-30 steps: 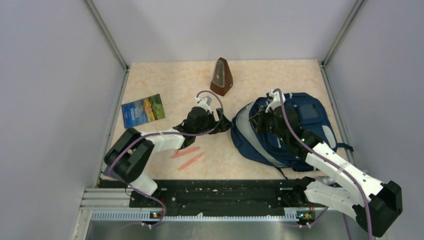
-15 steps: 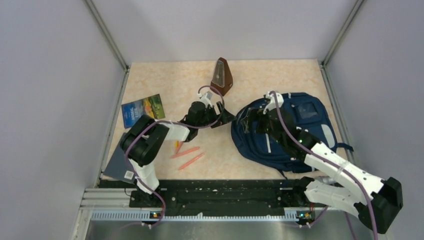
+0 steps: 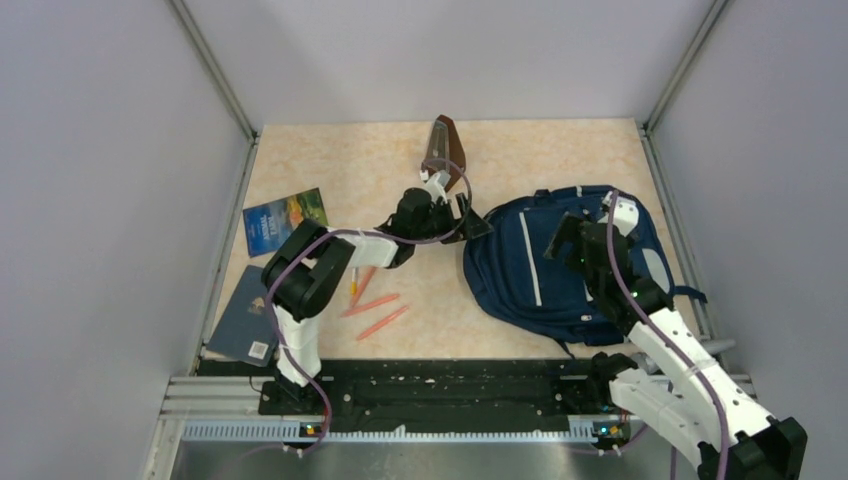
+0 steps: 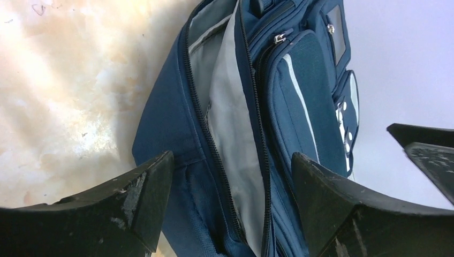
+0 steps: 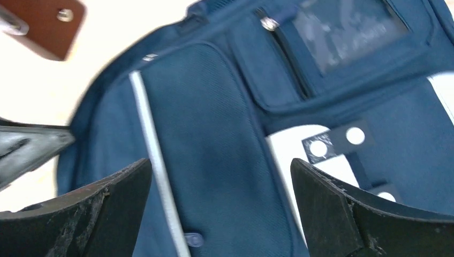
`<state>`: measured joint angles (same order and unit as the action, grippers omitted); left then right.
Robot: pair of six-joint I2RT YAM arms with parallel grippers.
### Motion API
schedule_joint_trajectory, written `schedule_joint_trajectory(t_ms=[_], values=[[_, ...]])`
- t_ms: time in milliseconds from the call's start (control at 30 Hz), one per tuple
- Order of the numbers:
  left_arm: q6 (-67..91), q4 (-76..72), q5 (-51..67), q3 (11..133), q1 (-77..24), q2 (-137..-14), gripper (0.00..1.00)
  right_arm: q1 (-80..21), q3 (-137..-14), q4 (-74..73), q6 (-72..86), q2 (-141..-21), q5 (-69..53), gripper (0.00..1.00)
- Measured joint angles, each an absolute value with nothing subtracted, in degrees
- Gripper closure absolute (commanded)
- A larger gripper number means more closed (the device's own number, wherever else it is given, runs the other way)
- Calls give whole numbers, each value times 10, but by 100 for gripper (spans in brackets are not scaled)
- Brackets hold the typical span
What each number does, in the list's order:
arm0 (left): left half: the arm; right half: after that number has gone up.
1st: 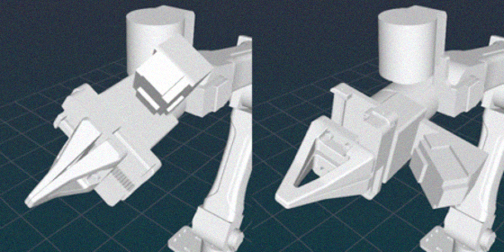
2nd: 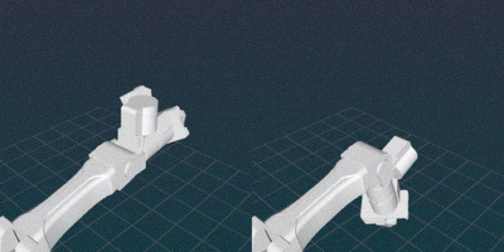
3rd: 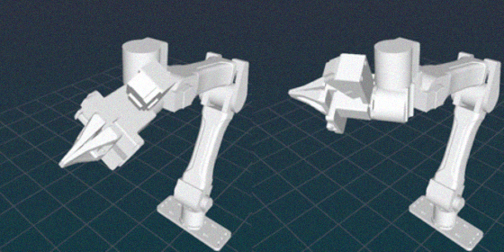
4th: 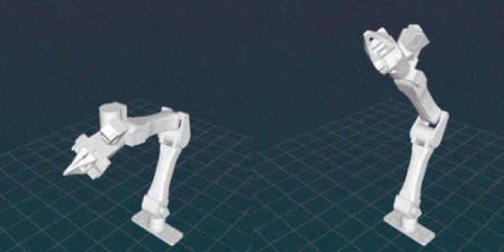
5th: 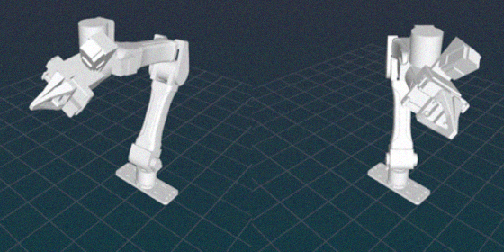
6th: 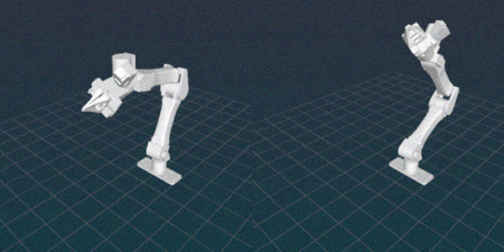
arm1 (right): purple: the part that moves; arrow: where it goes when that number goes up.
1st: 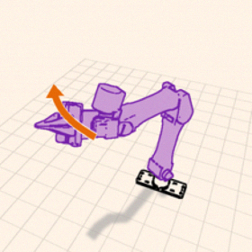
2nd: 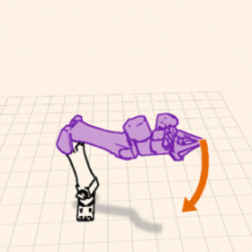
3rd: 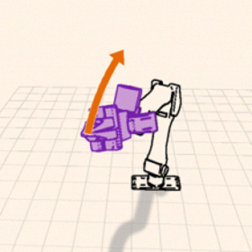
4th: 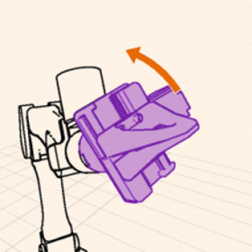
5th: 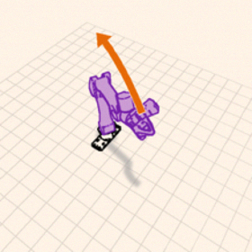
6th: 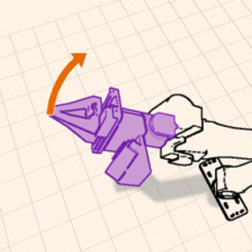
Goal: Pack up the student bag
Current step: Adjust the student bag at the center of the board.
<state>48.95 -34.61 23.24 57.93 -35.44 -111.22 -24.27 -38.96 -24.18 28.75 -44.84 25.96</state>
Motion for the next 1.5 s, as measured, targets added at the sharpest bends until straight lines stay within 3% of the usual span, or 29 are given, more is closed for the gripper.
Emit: schedule_joint_trajectory(t_ms=[133, 233, 467, 533, 733, 800, 1033, 1367, 1433, 1500], values=[[467, -322, 232, 599, -360, -1126, 50, -213, -344, -249, 311, -440, 263, 3], [448, -309, 228, 600, -359, -1127, 67, -196, -328, -249, 321, -451, 259, 9], [414, -293, 222, 600, -360, -1127, 98, -151, -307, -221, 333, -509, 206, 35], [410, -294, 221, 599, -361, -1127, 100, -148, -303, -215, 333, -520, 196, 44], [403, -308, 184, 537, -361, -1086, 100, -143, -303, -170, 318, -554, 152, 88], [403, -308, 172, 506, -361, -1058, 100, -142, -303, -148, 310, -572, 134, 98], [410, -327, 142, 389, -357, -964, 100, -141, -333, -39, 279, -681, 45, 100], [421, -355, 125, 277, -380, -863, 100, -164, -490, 60, 214, -903, -66, 100], [420, -357, 112, 275, -397, -854, 100, -169, -505, 59, 205, -915, -66, 91], [420, -361, 102, 275, -417, -853, 100, -171, -517, 56, 197, -923, -65, 74]])
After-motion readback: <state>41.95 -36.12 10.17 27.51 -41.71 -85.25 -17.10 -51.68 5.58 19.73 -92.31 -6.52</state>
